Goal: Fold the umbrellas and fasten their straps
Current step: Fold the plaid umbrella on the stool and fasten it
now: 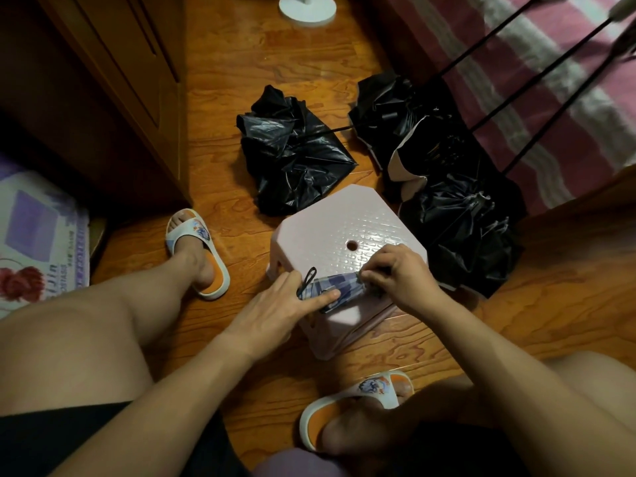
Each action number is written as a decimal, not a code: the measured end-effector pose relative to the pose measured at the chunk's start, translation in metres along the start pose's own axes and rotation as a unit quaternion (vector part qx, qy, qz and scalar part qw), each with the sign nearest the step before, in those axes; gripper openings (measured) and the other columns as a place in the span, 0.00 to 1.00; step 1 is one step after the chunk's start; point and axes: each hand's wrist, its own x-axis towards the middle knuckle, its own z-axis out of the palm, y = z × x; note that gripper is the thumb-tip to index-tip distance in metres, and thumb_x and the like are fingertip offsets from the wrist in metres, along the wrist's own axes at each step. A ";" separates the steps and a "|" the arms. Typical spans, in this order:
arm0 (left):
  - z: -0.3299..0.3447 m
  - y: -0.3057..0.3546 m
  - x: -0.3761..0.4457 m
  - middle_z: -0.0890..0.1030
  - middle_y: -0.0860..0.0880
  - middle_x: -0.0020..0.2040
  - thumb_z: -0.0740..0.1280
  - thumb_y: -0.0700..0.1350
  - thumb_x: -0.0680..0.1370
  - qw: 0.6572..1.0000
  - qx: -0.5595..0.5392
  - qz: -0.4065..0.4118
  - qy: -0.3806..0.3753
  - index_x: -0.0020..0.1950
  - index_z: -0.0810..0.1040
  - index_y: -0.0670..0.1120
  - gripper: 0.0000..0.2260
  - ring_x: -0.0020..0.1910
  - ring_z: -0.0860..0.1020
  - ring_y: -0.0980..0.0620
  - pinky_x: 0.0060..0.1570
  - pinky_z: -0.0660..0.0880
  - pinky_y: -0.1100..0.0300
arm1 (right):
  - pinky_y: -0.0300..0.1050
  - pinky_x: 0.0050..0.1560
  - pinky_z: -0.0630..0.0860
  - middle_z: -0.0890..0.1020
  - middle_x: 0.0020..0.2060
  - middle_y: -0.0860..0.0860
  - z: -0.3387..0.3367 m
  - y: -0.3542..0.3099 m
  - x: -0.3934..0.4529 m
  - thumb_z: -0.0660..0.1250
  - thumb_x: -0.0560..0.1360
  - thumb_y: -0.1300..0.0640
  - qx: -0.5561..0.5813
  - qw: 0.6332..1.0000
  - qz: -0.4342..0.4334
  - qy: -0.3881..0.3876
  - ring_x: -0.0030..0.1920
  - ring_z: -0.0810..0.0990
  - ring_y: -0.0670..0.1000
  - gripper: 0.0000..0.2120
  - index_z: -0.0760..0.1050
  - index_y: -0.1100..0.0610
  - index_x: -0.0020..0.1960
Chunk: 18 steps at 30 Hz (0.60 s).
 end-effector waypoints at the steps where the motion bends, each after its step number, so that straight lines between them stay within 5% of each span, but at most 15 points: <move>1: 0.001 0.000 0.000 0.63 0.47 0.59 0.68 0.36 0.78 1.000 -0.002 0.000 0.002 0.81 0.48 0.66 0.43 0.58 0.69 0.48 0.46 0.74 0.57 | 0.38 0.47 0.70 0.81 0.44 0.46 -0.002 -0.001 0.002 0.75 0.75 0.55 0.014 1.000 0.004 -0.009 0.48 0.75 0.45 0.02 0.87 0.51 0.47; 14: 0.012 -0.002 0.000 0.64 0.48 0.57 0.71 0.32 0.74 1.000 0.003 0.006 0.026 0.81 0.49 0.65 0.49 0.56 0.71 0.47 0.44 0.77 0.57 | 0.48 0.46 0.80 0.83 0.36 0.49 -0.003 -0.012 0.024 0.78 0.72 0.59 0.096 0.975 0.180 -0.093 0.42 0.82 0.50 0.07 0.81 0.55 0.40; 18: 0.014 0.000 0.000 0.64 0.47 0.58 0.70 0.31 0.74 0.999 0.009 -0.016 0.031 0.81 0.47 0.65 0.50 0.56 0.71 0.48 0.44 0.79 0.58 | 0.48 0.46 0.75 0.83 0.40 0.49 0.012 -0.026 0.028 0.73 0.75 0.53 -0.017 0.973 0.231 -0.027 0.44 0.80 0.52 0.05 0.79 0.52 0.43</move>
